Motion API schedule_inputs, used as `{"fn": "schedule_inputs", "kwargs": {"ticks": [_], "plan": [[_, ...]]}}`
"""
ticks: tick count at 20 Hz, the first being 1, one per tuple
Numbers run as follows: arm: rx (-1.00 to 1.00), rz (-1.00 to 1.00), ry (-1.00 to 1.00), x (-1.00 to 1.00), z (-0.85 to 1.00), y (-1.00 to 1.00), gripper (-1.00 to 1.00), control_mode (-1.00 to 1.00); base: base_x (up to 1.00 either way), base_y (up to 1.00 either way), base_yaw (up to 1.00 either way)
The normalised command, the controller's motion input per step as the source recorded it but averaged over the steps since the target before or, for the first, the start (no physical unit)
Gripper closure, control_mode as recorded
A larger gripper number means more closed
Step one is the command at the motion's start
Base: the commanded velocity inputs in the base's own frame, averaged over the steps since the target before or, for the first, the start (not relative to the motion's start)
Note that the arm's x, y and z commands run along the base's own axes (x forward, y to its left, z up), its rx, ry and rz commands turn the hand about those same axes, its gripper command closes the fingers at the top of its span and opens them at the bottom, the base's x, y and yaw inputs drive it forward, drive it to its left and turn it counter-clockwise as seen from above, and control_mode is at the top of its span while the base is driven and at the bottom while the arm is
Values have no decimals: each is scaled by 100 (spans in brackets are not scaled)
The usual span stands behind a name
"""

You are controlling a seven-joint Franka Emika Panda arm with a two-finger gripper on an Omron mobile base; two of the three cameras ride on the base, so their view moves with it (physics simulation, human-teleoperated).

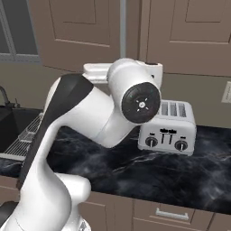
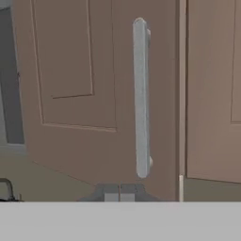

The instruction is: The dining table condiment station is running low on mustard. Refill the condiment station by opening the cabinet and taking the mustard from the cabinet and placing it on the dining table.

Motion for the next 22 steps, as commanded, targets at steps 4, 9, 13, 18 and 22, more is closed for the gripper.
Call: {"fn": "schedule_inputs", "kwargs": {"ticks": [4, 9, 13, 18, 22], "plan": [[0, 4, -19, -33, 14, 0, 100, -100, 0, 0, 0], [-1, 9, -32, 0, 0, 0, 100, -100, 0, 0, 0], [-9, 6, -33, 0, 0, 0, 100, -100, 0, 0, 0], [-9, 1, -31, 0, 0, -4, -100, -100, 0, 0, 0], [-4, 0, -34, 0, 0, -26, -100, -100, 0, 0, 0]]}}
